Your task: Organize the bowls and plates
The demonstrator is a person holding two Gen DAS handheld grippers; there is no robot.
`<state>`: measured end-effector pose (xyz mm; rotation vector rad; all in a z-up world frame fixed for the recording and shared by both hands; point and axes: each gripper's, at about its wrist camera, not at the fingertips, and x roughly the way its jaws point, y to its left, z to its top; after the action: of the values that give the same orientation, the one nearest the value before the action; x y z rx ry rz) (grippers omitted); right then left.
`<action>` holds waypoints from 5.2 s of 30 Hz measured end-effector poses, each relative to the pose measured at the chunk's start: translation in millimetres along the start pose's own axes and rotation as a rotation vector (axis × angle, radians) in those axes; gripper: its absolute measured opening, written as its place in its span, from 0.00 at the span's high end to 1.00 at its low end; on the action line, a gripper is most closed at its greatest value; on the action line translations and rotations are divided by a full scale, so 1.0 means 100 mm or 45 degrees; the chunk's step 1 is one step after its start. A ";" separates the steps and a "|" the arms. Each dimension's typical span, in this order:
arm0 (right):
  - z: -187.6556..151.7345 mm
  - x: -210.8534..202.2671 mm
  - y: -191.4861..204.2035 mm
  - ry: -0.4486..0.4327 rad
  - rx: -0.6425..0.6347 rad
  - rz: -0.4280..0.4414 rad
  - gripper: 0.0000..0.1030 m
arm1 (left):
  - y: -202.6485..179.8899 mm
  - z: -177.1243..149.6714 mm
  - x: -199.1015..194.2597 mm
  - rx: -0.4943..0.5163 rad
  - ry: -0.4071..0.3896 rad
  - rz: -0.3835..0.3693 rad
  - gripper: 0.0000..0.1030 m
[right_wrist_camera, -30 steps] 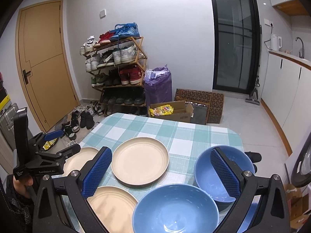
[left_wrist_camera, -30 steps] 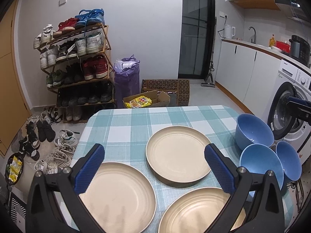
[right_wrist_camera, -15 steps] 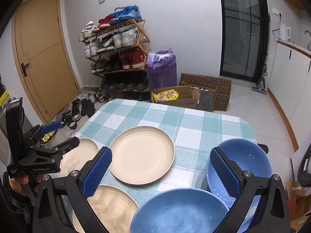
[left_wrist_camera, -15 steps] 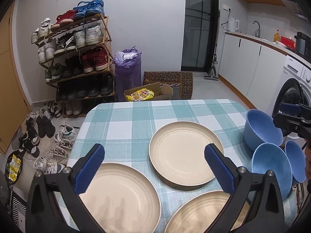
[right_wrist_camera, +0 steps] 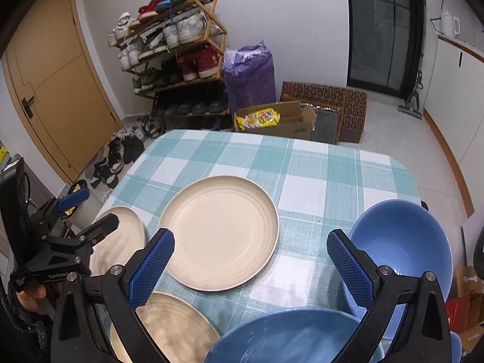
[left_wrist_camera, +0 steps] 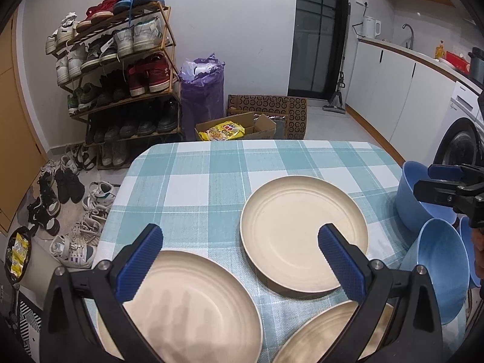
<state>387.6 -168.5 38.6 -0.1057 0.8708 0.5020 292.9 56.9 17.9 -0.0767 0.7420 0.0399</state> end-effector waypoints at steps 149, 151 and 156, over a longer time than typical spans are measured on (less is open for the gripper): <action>-0.33 -0.30 0.37 0.135 -0.070 -0.069 0.87 | -0.19 -0.23 -0.71 0.084 -0.007 -0.041 0.85; -0.36 -0.33 0.38 0.130 -0.070 -0.062 0.87 | -0.18 -0.26 -0.76 0.083 -0.013 -0.041 0.85; -0.43 -0.39 0.44 0.117 -0.074 -0.047 0.87 | -0.14 -0.34 -0.85 0.074 -0.026 -0.041 0.85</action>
<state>315.5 -157.1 45.3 -0.1987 0.9424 0.4906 208.6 39.7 51.3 -0.0328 0.7211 -0.0113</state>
